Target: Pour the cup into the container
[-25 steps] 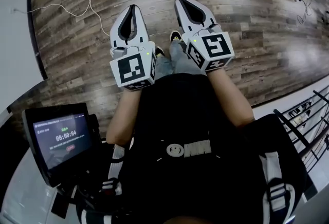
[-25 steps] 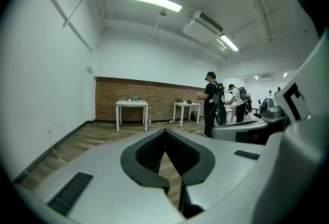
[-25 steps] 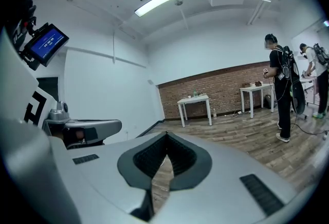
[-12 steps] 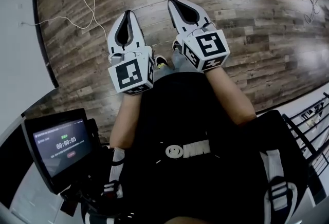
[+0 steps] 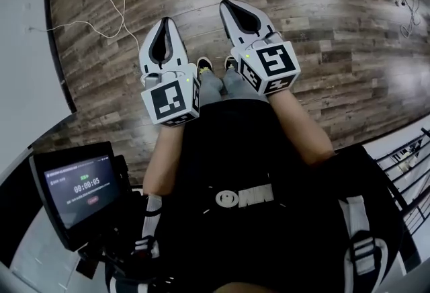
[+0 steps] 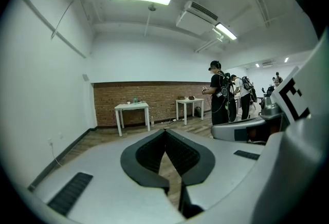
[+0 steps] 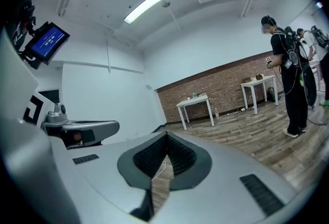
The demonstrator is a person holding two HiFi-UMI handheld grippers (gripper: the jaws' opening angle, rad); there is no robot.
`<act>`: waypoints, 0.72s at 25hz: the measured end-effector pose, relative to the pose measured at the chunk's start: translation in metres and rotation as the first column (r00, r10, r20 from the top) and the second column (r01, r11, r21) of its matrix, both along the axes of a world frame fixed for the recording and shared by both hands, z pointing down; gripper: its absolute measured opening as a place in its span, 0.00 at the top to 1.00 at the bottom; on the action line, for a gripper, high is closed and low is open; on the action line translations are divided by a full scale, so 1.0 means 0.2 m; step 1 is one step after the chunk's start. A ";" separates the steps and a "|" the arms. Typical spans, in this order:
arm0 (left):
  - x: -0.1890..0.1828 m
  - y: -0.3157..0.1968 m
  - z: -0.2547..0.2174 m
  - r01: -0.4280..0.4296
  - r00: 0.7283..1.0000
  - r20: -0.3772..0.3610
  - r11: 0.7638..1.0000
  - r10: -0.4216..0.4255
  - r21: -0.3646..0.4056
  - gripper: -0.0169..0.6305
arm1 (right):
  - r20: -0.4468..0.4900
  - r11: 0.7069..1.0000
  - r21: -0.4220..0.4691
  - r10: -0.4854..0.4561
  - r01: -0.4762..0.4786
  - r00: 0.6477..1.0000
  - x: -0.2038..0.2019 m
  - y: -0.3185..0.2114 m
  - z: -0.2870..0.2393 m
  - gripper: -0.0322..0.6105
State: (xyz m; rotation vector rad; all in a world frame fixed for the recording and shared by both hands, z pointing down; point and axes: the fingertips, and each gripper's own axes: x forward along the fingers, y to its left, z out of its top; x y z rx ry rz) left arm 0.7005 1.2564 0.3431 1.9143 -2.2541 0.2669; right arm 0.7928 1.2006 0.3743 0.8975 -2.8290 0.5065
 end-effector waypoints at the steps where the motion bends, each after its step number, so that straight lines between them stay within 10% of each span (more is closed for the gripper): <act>1: -0.03 -0.02 0.00 0.000 1.000 -0.003 1.000 0.000 0.000 0.97 | -0.004 1.000 -0.001 -0.001 0.001 1.000 -0.03 -0.02 0.00 0.96; 18: -0.54 -0.13 0.03 -0.065 0.993 -0.096 0.997 0.069 0.051 0.97 | -0.088 0.999 0.047 0.011 -0.007 0.996 -0.60 -0.09 -0.01 0.96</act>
